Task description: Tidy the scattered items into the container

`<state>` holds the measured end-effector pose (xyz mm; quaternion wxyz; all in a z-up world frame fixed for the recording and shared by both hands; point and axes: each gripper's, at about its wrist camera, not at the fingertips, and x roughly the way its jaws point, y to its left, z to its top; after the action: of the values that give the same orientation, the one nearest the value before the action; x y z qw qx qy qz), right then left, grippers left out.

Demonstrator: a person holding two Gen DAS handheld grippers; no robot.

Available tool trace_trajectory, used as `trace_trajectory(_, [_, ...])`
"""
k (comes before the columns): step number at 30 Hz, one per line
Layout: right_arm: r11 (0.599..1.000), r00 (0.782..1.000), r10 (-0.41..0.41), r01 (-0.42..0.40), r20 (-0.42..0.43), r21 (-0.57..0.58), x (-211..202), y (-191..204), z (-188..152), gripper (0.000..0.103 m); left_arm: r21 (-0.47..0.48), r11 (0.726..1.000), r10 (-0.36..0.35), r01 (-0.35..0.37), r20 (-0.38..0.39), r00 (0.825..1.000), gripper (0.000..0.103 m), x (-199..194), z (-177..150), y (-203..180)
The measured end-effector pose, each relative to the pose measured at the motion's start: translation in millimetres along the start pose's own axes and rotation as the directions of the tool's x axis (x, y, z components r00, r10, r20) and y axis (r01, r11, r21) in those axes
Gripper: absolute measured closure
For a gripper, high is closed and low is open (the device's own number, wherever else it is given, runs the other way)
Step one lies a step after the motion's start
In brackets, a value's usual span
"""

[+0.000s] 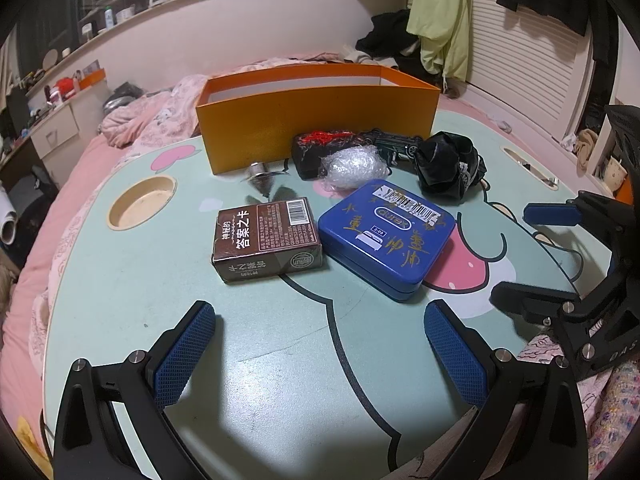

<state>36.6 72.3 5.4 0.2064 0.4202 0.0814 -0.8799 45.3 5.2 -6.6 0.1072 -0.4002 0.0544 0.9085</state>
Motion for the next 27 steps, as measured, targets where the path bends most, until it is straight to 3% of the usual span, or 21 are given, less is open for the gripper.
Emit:
trace_trajectory(2, [1.0, 1.0, -0.025, 0.025, 0.011, -0.005, -3, 1, 0, 0.004, 0.0, 1.0, -0.001, 0.001, 0.002, 1.0, 0.0, 0, 0, 0])
trace_trajectory(8, [0.993, 0.991, -0.092, 0.098, 0.093, -0.059, -25, 0, 14, 0.034, 0.0, 1.0, -0.002, 0.002, 0.004, 1.0, 0.0, 0, -1, -1])
trace_trajectory(10, [0.989, 0.98, -0.137, 0.144, 0.144, -0.039, -37, -14, 34, 0.04, 0.0, 1.0, -0.003, 0.003, 0.005, 1.0, 0.0, 0, -1, -1])
trace_trajectory(14, [0.99, 0.978, -0.138, 0.131, 0.154, 0.053, -43, -50, 93, 0.054, 0.0, 1.0, -0.004, 0.004, 0.006, 1.0, 0.0, 0, -1, -1])
trace_trajectory(17, [0.988, 0.986, -0.137, 0.129, 0.098, 0.082, -29, -66, 138, 0.062, 0.0, 1.0, -0.004, 0.004, 0.006, 1.0, 0.0, 1, -1, -1])
trace_trajectory(20, [0.991, 0.991, -0.134, 0.134, 0.005, 0.002, 3, -60, 177, 0.063, 0.0, 1.0, -0.006, 0.006, 0.009, 1.0, 0.0, 1, -1, -2])
trace_trajectory(23, [0.976, 0.975, -0.201, 0.19, -0.096, -0.109, 42, -52, 204, 0.063, 0.001, 1.0, -0.009, 0.009, 0.013, 1.0, 0.0, 1, -1, -2])
trace_trajectory(27, [0.959, 0.944, -0.236, 0.188, -0.231, -0.211, 88, -45, 223, 0.063, 0.0, 1.0, -0.013, 0.013, 0.018, 1.0, 0.0, 1, -2, -1])
